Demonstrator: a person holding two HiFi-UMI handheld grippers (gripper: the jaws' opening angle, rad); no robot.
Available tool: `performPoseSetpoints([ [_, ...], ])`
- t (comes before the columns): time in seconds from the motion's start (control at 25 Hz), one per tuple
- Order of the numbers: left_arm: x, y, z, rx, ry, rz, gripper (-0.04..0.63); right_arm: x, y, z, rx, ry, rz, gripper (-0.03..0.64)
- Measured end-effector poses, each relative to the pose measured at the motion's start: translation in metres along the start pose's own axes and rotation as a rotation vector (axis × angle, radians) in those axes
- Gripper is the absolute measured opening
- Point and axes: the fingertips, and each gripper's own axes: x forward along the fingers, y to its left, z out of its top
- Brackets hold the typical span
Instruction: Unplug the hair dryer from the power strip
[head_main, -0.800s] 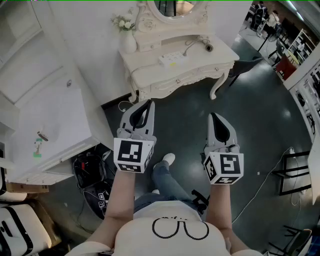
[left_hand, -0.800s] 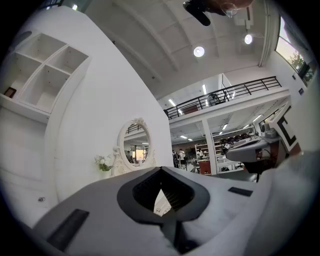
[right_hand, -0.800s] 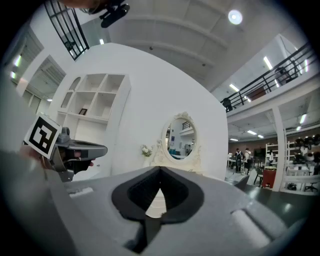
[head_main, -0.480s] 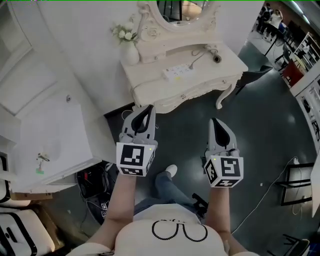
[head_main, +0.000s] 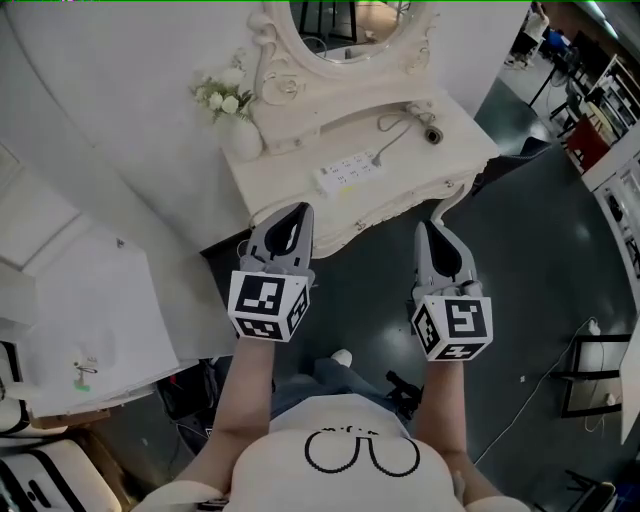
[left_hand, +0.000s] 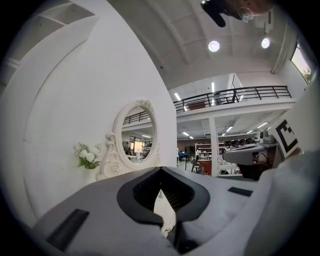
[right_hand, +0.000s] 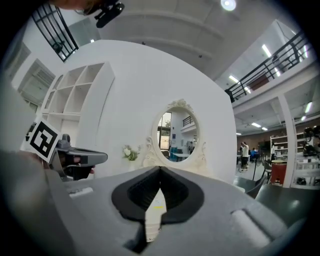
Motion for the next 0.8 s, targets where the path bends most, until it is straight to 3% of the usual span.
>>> performPoseSetpoints([
  [0.32,0.063,0.025,-0.027,-0.02,0.016,0.064,-0.002,0.044,-0.027,-0.032,0.015,0.059,0.012,0.0],
  [0.8,0.205,0.062,-0.086,-0.037,0.194,-0.038,0.002,0.151,-0.096,-0.079,0.021,0.172,-0.014,0.0],
])
